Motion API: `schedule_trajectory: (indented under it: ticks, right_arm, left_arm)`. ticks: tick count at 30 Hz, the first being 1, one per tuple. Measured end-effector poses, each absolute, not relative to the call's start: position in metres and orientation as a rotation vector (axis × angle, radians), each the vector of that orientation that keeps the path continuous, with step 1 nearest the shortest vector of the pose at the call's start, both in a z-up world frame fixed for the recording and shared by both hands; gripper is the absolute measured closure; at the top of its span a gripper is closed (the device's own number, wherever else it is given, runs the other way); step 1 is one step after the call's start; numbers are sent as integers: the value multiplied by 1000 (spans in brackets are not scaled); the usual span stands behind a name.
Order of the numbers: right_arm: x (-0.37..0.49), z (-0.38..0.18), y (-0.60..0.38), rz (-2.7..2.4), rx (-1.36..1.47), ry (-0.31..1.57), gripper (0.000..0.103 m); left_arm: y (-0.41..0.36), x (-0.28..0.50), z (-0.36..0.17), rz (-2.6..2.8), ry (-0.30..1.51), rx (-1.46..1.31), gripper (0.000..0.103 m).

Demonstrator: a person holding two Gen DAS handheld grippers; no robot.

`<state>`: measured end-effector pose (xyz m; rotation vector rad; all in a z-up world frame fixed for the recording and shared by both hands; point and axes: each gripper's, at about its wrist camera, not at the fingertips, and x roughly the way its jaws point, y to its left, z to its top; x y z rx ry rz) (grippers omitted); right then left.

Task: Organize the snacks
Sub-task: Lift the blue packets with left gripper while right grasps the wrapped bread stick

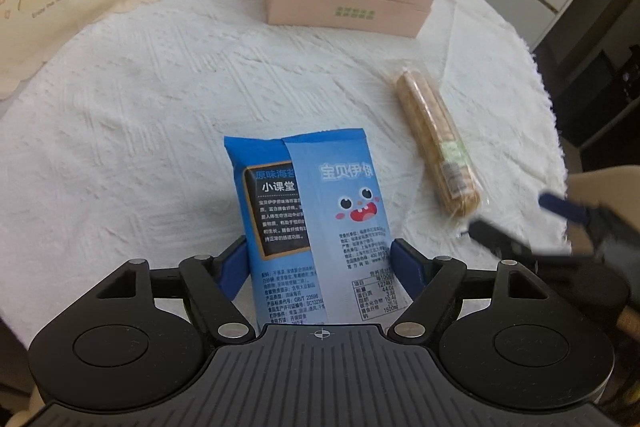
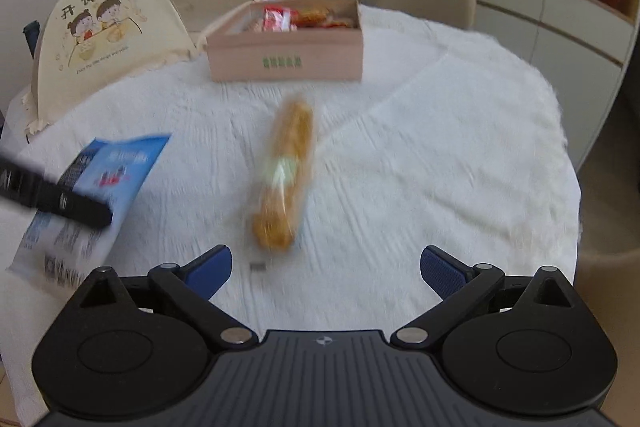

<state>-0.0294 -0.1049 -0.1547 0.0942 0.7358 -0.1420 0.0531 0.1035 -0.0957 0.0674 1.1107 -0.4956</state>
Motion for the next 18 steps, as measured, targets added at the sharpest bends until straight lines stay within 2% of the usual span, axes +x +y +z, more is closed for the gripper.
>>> schedule_trajectory:
  ticks: [11, 14, 15, 16, 17, 18]
  right_arm:
    - [41, -156, -107, -128, 150, 777, 3]
    - [69, -163, -111, -102, 169, 808, 15]
    - [79, -166, -110, -97, 160, 824, 23]
    - [86, -169, -109, -94, 145, 841, 39]
    - [90, -172, -108, -101, 117, 855, 45]
    - [90, -170, -106, -109, 83, 853, 59]
  left_arm:
    - [112, 45, -100, -477, 1126, 80, 23]
    - [110, 43, -104, -491, 1145, 86, 23]
    - [108, 43, -106, -498, 1151, 83, 23]
    - [107, 42, -108, -510, 1155, 74, 23]
    - [106, 43, -108, -525, 1154, 59, 22]
    - [106, 43, -106, -541, 1150, 40, 22]
